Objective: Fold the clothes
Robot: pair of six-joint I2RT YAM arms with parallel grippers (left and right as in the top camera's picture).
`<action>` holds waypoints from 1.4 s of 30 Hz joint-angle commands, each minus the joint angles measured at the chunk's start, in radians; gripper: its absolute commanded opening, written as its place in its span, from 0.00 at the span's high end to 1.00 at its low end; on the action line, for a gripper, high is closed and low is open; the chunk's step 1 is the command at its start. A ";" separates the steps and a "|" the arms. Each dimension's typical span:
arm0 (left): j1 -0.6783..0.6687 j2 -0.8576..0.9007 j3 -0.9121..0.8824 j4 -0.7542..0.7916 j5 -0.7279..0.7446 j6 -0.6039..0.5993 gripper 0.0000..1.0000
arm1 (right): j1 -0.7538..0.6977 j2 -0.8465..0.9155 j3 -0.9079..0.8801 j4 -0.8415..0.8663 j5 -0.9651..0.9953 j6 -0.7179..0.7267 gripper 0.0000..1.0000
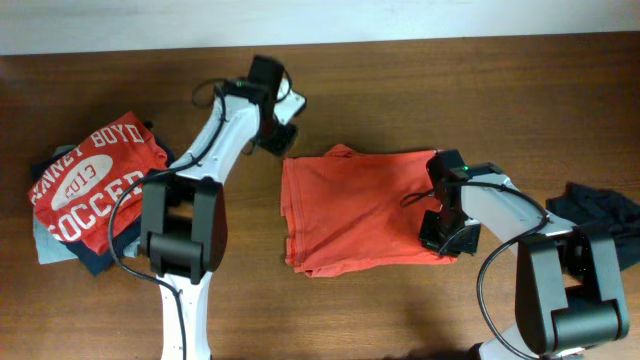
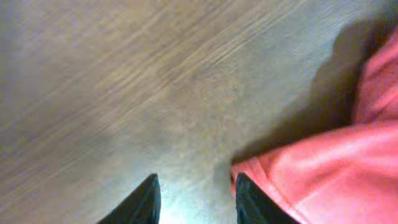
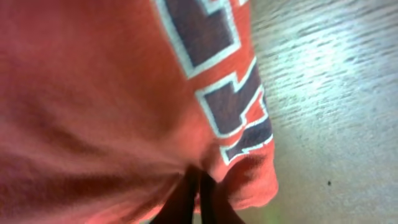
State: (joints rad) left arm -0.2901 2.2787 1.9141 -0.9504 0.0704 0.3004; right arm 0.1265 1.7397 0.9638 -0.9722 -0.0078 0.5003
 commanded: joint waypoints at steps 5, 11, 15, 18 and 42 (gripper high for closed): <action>-0.041 -0.028 0.256 -0.250 0.127 -0.024 0.60 | -0.003 -0.208 0.109 -0.008 -0.155 -0.152 0.91; -0.100 -0.022 0.196 -0.279 0.222 -0.024 0.62 | -0.003 -0.315 0.126 0.095 -0.246 -0.175 0.89; -0.142 -0.019 0.097 -0.185 0.222 -0.029 0.67 | -0.002 -0.270 0.124 0.171 -0.274 -0.198 0.89; -0.163 -0.019 -0.001 -0.092 0.222 -0.069 0.70 | 0.002 -0.197 0.124 0.216 -0.276 -0.198 0.89; -0.071 -0.023 -0.164 0.154 -0.049 -0.092 0.59 | 0.003 0.097 0.193 0.071 0.008 -0.179 0.96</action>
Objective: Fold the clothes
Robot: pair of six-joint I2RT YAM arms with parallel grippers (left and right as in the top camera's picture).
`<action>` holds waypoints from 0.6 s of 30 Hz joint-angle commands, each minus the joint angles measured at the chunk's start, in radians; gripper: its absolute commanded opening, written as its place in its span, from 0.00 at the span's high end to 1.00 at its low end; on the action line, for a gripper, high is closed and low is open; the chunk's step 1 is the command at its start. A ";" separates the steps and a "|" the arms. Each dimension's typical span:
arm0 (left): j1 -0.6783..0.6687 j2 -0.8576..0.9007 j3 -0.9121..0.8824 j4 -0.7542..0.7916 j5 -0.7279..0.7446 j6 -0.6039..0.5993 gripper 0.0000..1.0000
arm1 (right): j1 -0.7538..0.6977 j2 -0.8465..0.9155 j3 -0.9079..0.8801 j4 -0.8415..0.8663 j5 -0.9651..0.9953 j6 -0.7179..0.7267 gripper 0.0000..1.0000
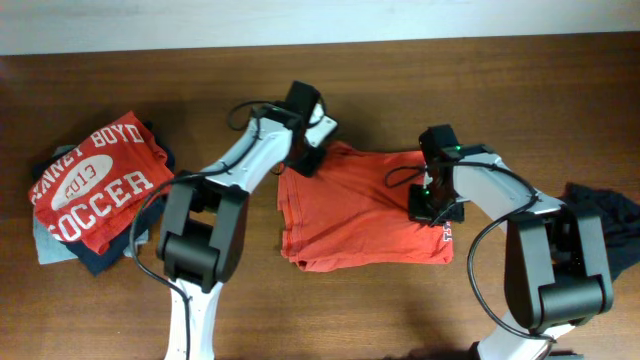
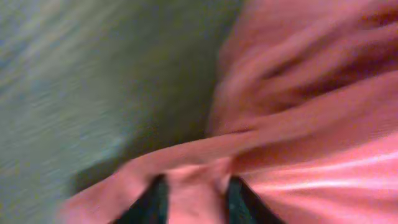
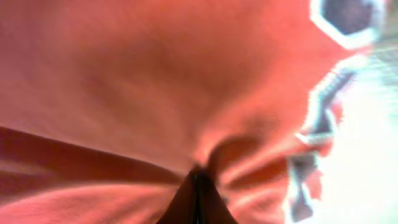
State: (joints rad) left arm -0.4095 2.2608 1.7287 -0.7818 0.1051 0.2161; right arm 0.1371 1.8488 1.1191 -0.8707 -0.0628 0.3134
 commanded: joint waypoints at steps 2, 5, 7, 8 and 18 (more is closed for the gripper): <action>0.052 -0.015 0.066 -0.051 -0.085 -0.007 0.45 | -0.008 -0.014 0.067 -0.059 0.053 -0.007 0.96; 0.053 -0.043 0.160 -0.118 -0.092 -0.006 0.30 | -0.008 -0.021 0.116 -0.101 0.008 -0.050 0.95; 0.053 -0.064 0.233 -0.161 -0.117 -0.006 0.29 | -0.011 -0.037 0.158 -0.139 -0.025 -0.080 0.95; 0.053 -0.075 0.272 -0.186 -0.137 -0.007 0.28 | -0.017 -0.047 0.182 -0.160 -0.054 -0.102 0.94; 0.072 -0.203 0.562 -0.383 -0.234 -0.006 0.17 | -0.240 -0.113 0.306 -0.218 -0.348 -0.214 0.26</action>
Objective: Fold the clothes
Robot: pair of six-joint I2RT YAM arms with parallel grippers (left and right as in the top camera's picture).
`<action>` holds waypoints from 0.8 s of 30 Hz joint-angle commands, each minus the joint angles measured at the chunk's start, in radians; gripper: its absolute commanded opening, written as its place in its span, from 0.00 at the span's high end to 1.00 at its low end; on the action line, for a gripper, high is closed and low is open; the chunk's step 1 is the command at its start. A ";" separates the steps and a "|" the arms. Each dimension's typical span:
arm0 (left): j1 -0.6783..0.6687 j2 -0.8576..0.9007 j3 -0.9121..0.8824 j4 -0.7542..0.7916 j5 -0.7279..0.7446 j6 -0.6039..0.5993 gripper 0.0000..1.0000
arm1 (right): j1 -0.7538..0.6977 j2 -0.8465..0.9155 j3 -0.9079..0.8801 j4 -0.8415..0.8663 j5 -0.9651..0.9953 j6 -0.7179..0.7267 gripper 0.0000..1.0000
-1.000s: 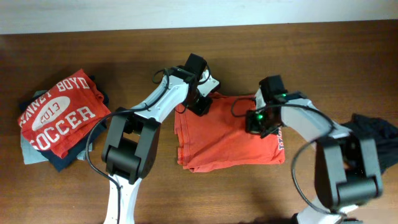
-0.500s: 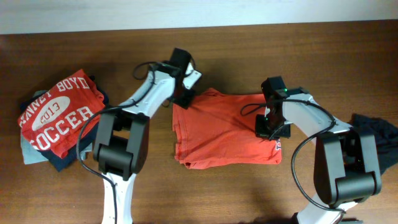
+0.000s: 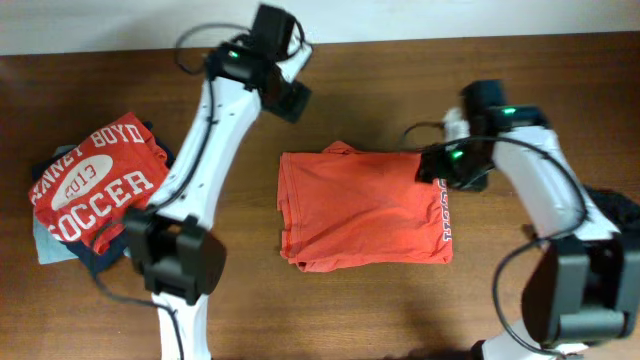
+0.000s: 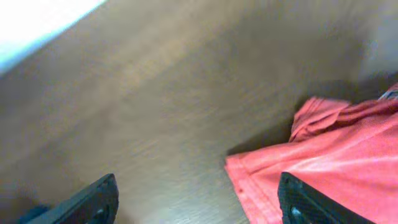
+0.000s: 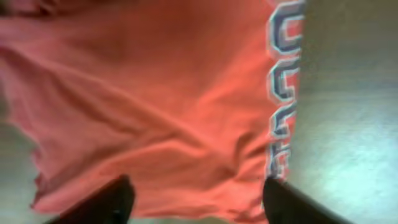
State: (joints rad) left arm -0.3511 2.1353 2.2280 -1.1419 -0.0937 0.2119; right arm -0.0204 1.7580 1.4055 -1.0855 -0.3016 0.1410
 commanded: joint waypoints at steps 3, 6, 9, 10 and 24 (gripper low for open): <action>0.024 -0.126 0.092 -0.056 -0.035 -0.002 0.14 | -0.176 0.001 0.019 -0.004 -0.198 -0.126 0.21; 0.034 -0.177 0.095 -0.074 -0.035 -0.003 0.13 | -0.240 0.035 0.011 -0.003 -0.248 -0.168 0.20; 0.043 -0.223 0.095 -0.113 -0.034 -0.012 0.13 | -0.275 0.093 -0.004 0.000 -0.261 -0.232 0.20; 0.046 -0.231 0.095 -0.126 -0.035 -0.024 0.13 | -0.275 0.116 -0.006 -0.001 -0.266 -0.253 0.20; 0.108 -0.240 0.095 -0.237 -0.035 -0.043 0.13 | -0.266 0.407 -0.014 0.019 -0.329 -0.317 0.31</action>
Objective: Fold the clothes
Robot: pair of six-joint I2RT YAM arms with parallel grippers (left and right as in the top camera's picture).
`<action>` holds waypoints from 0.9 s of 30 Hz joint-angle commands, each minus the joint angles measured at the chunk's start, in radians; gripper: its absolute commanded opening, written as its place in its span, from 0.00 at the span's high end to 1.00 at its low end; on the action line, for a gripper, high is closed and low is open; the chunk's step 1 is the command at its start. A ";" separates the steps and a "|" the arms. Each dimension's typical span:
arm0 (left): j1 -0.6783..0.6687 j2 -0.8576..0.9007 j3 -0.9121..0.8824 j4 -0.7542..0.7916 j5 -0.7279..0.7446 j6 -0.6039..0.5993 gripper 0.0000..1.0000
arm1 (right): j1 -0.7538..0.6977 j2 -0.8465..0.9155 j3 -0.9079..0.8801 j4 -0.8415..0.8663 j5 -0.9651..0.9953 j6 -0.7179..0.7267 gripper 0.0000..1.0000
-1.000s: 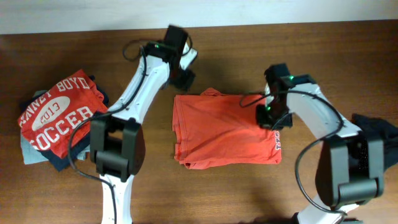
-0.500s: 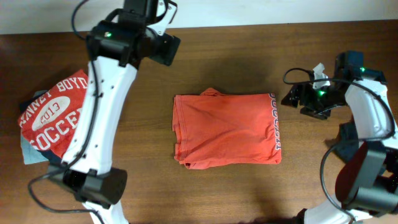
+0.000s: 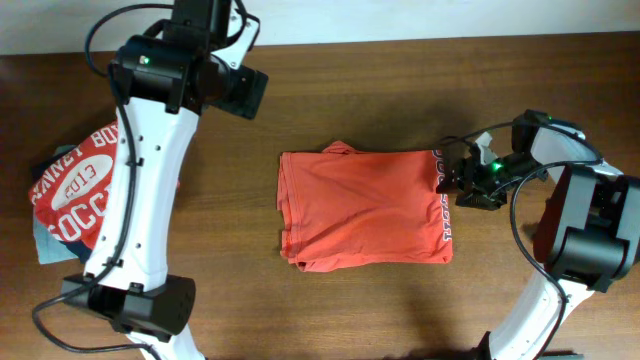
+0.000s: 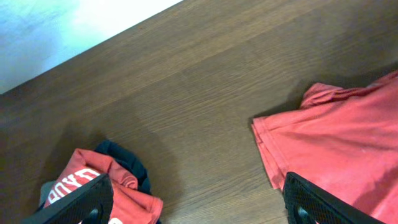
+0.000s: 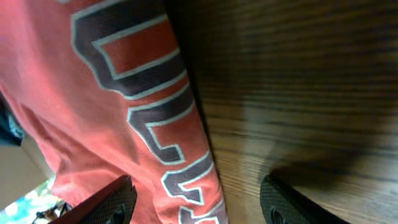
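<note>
An orange-red shirt [image 3: 360,208] lies folded flat in the middle of the table, with a strip of dark lettering [image 3: 444,215] along its right edge. My left gripper [image 3: 240,90] hangs open high above the far left of the table. Its wrist view shows the shirt's far left corner [image 4: 336,143] below and nothing between the fingers [image 4: 81,202]. My right gripper [image 3: 465,183] is open, low by the table just right of the lettered edge. In its wrist view the letters [image 5: 143,93] lie ahead, with bare wood between the fingers [image 5: 292,199].
A pile of folded clothes topped by a red soccer shirt [image 3: 70,195] sits at the left edge, partly under my left arm; it also shows as the pile [image 4: 106,186] in the left wrist view. A white wall strip [image 3: 400,20] borders the table's far side.
My left gripper has risen and moved left, away from the shirt's far left corner. My right gripper has moved right, off the shirt, down beside its lettered edge. The shirt has not changed.
The shirt first lay wider, my right gripper shut on its near right corner and my left open by the far left corner. Then the right side lay folded over, lettering up, both grippers on the cloth. Both then stood open off it, and now farther away.
</note>
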State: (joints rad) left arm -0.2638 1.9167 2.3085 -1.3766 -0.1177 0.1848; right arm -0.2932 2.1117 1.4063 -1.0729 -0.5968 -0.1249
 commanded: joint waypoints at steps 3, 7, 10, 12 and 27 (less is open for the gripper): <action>0.031 -0.021 0.014 -0.001 -0.011 -0.016 0.13 | 0.014 0.055 -0.036 0.023 -0.038 -0.052 0.31; 0.036 -0.021 0.014 0.010 -0.011 -0.016 0.13 | 0.047 0.055 -0.087 0.066 -0.075 -0.054 0.32; 0.036 -0.021 0.014 0.015 -0.011 -0.016 0.13 | 0.080 0.055 -0.149 0.142 -0.128 -0.054 0.32; 0.036 -0.021 0.014 0.017 -0.011 -0.016 0.13 | 0.098 0.055 -0.186 0.198 -0.174 -0.054 0.33; 0.036 -0.021 0.014 0.014 -0.010 -0.016 0.13 | 0.088 0.055 -0.240 0.281 -0.260 -0.164 0.28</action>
State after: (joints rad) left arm -0.2325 1.9167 2.3085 -1.3659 -0.1211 0.1814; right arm -0.2043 2.1063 1.2064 -0.7849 -0.9791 -0.2062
